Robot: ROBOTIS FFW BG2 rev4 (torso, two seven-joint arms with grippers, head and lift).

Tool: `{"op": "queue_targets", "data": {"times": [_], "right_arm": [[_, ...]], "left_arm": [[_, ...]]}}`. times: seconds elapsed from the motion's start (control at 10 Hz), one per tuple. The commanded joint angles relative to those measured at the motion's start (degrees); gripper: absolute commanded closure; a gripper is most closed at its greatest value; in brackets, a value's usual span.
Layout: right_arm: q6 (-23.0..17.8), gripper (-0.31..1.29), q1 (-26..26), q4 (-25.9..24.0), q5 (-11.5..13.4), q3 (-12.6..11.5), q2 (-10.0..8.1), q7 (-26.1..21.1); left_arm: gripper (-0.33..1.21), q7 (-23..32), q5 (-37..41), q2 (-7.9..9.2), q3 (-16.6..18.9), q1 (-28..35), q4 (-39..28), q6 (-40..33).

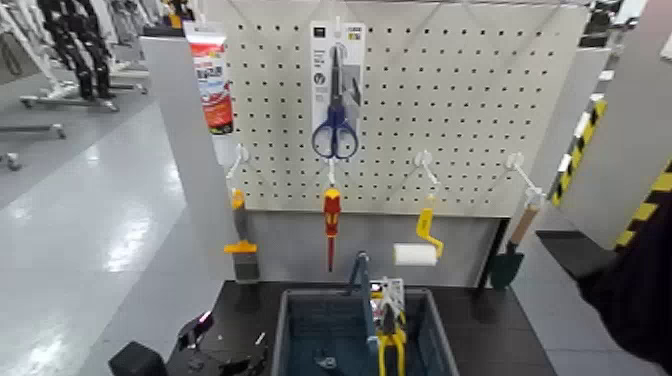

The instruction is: Put the blue scissors into the crate.

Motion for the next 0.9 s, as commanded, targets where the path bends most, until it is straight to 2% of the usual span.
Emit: {"op": "queue_targets", "data": {"times": [0.1,0.3,0.5,0.9], "right_arm": [[0.0,0.11,0.0,0.1,0.0,0.0,0.10,0.0],[0.0,0.11,0.0,0.1,0.0,-0.1,0.10,0.0],[0.0,0.11,0.0,0.1,0.0,-0.1,0.10,0.0],[0.0,0.11,0.0,0.1,0.0,-0.2,0.18,0.0]], "left_arm": [[0.15,-0.3,0.0,0.24,-0.1,-0.3,0.0,0.7],[0.15,-0.7,0.1,0.24,-0.2,-0.6,0.0,1.6],[0.15,-3.7,0.3,0.33,0.0,-2.1,-0.2,4.5],[0.15,-10.6,3.4,2.18,0.3,-7.5,-1.4,12.9]]}}
